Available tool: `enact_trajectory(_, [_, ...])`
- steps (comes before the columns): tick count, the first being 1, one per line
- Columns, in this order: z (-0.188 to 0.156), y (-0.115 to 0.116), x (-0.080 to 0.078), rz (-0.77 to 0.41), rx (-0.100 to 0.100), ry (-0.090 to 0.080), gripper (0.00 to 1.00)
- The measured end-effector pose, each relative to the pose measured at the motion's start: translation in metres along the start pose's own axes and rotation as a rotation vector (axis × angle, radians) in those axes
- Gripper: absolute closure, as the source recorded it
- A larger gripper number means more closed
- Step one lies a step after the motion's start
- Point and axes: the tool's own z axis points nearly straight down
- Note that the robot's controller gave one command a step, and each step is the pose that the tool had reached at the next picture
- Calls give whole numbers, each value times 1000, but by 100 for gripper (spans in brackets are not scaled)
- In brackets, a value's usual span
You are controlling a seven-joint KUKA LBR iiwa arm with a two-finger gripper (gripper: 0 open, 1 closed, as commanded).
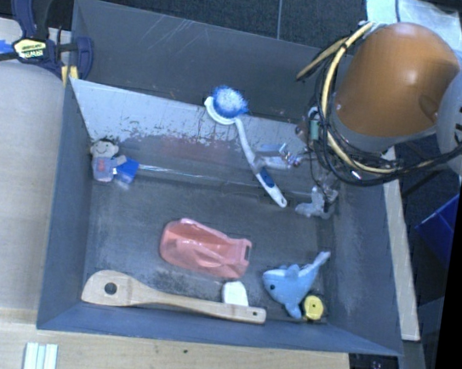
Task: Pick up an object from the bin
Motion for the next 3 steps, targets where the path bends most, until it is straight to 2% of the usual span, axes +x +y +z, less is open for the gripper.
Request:
enact_trajectory(1, [-69,32,-15,110,-9,-4,0])
enact_trajectory(2, [-73,32,-12,87,-12,0,0])
enact_trajectory(3, [-43,76,-6,242,-13,-1,0])
